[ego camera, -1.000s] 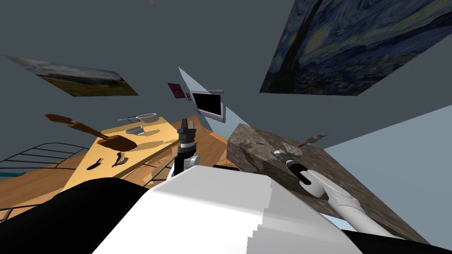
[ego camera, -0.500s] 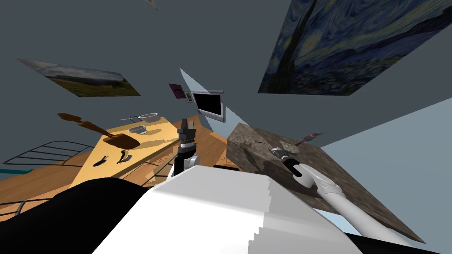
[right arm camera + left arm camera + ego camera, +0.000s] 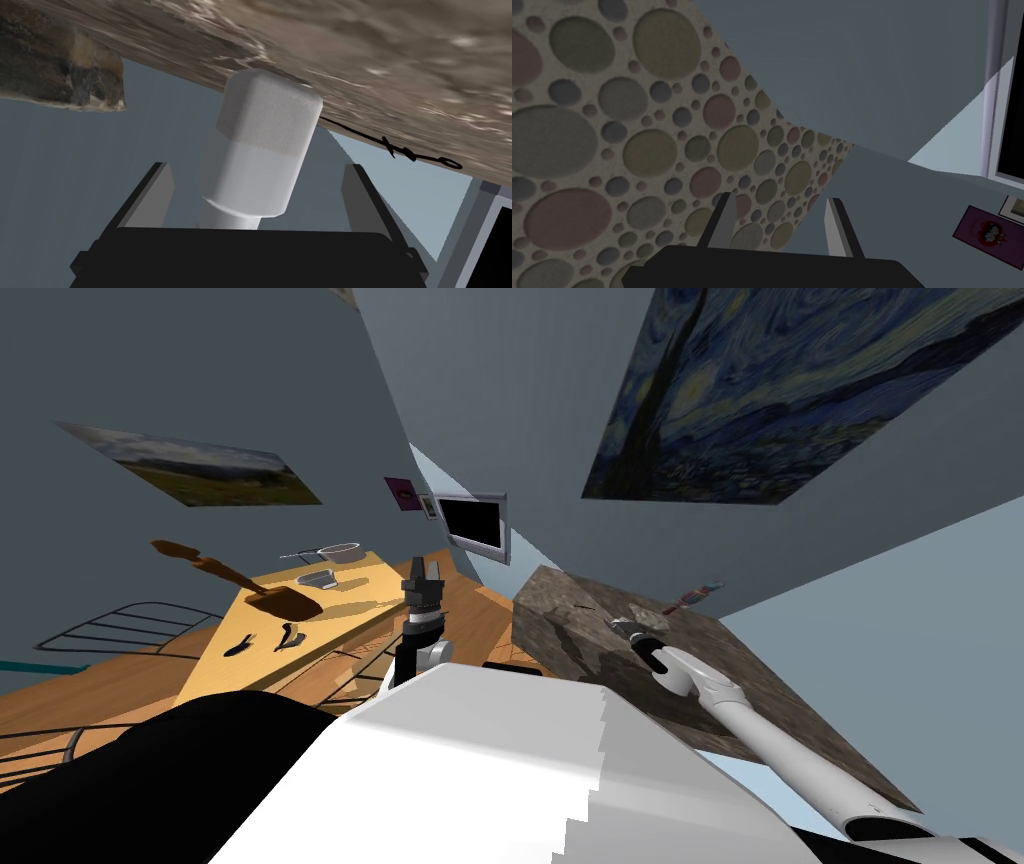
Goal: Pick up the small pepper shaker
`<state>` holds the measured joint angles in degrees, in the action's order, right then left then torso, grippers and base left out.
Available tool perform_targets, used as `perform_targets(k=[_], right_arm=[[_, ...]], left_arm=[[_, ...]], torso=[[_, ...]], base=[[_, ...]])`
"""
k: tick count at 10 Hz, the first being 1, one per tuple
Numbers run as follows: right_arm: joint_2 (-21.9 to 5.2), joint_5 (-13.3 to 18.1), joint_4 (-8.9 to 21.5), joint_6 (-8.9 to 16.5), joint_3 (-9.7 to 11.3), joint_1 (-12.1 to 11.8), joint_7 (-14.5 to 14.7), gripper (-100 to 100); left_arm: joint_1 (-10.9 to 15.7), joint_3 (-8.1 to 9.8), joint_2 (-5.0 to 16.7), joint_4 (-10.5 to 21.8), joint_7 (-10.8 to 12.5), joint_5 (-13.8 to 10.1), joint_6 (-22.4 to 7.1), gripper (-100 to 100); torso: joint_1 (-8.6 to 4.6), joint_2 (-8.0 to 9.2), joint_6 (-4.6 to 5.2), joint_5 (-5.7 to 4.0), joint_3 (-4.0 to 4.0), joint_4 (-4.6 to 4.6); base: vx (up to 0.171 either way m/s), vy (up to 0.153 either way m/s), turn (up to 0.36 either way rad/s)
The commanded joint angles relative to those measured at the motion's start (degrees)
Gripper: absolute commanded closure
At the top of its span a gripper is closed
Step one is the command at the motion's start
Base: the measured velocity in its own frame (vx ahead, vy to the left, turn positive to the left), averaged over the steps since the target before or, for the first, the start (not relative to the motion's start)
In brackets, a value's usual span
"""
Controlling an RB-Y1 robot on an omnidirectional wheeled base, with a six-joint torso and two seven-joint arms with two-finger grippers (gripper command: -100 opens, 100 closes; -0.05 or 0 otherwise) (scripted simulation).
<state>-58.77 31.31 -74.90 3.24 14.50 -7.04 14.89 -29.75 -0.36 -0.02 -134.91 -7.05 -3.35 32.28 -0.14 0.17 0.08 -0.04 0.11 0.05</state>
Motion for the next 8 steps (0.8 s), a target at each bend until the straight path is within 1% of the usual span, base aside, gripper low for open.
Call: perform_targets(k=[1,2,6,7,8], right_arm=[[0.00,0.00,0.00,0.00,0.00,0.00,0.00,-100],[-0.01,0.00,0.08,0.05,0.09,0.15,-0.05,100],[0.02,-0.07,0.05,0.04,0.01,0.17,-0.18,100],[0.01,-0.06,0.06,0.05,0.01,0.17,-0.16,0],[0.35,0.04,-0.73,-1.18,-1.77,-1.75,0.55,100]], left_arm=[[0.00,0.00,0.00,0.00,0.00,0.00,0.00,0],[0.00,0.00,0.00,0.00,0.00,0.00,0.00,0],[-0.01,0.00,0.00,0.00,0.00,0.00,0.00,0],[-0.01,0.00,0.00,0.00,0.00,0.00,0.00,0],[-0.01,0.00,0.00,0.00,0.00,0.00,0.00,0]], torso=[[0.00,0.00,0.00,0.00,0.00,0.00],[0.08,-0.09,0.01,0.02,-0.05,-0.02],[0.21,-0.27,-0.03,0.06,-0.18,-0.11],[0.20,-0.28,-0.03,0.06,-0.18,-0.11],[0.20,-0.28,-0.03,0.05,-0.19,-0.11]], base=[[-0.024,-0.012,0.002],[0.000,0.000,0.000],[0.000,0.000,0.000],[0.000,0.000,0.000],[0.033,0.032,-0.003]])
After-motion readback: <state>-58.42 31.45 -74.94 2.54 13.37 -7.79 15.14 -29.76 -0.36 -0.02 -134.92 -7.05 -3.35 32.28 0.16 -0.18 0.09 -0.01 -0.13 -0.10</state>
